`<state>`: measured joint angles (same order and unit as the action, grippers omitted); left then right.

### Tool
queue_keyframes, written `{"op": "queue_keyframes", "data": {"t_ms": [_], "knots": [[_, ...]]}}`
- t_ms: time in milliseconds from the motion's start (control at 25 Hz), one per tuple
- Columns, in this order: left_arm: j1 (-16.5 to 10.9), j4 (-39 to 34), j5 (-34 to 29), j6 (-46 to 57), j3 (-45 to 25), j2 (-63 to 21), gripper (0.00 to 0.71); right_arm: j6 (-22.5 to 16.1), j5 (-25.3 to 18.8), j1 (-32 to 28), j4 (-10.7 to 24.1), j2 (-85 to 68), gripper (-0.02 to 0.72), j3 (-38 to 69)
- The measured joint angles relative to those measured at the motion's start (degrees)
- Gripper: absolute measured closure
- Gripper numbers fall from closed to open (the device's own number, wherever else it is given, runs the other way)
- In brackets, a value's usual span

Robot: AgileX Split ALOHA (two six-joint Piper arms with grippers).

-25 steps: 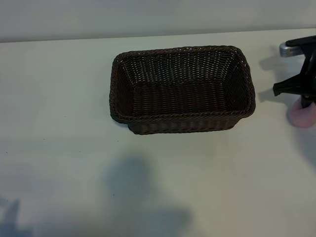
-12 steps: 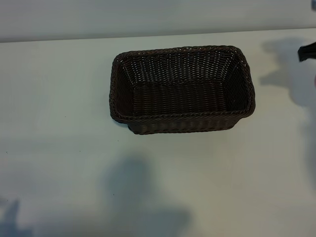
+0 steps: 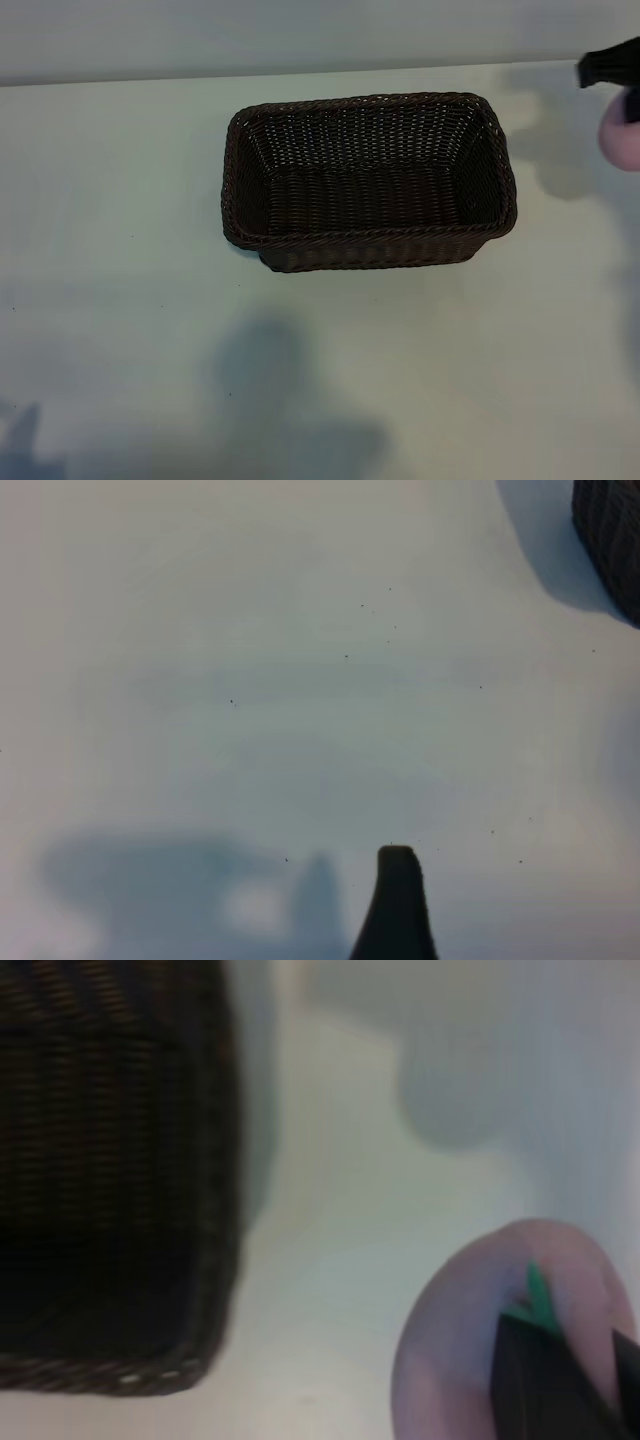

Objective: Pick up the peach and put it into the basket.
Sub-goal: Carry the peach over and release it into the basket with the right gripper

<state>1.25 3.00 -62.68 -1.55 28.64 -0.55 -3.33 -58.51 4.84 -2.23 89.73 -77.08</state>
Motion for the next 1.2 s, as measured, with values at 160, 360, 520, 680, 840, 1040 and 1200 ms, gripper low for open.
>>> {"op": "queue_keyframes", "data": {"t_ms": [160,360,520,680,840,1040,1200], "knots": [[0.0,0.0,0.0,0.1,0.0,0.0,0.12,0.1,1.9,5.8,-1.3,0.0,0.649,0.0],[0.0,0.0,0.0,0.1,0.0,0.0,0.12,0.1,5.2,12.1,-2.4,0.5,0.649,-0.1],[0.0,0.0,0.0,0.2,0.0,0.0,0.12,0.1,6.6,16.9,-2.5,2.8,0.649,-0.1],[0.0,0.0,0.0,0.2,0.0,0.0,0.12,0.1,8.7,19.3,-2.7,5.9,0.649,-0.1],[0.0,0.0,0.0,0.3,0.0,0.0,0.12,0.1,10.6,19.5,-2.8,9.8,0.649,-0.7],[0.0,0.0,0.0,0.5,0.0,0.0,0.12,1.0,10.5,19.5,-3.6,17.3,0.649,-6.0],[0.0,0.0,0.0,0.5,0.0,0.0,0.12,1.1,9.4,19.5,-3.6,23.7,0.649,-12.2]]}}
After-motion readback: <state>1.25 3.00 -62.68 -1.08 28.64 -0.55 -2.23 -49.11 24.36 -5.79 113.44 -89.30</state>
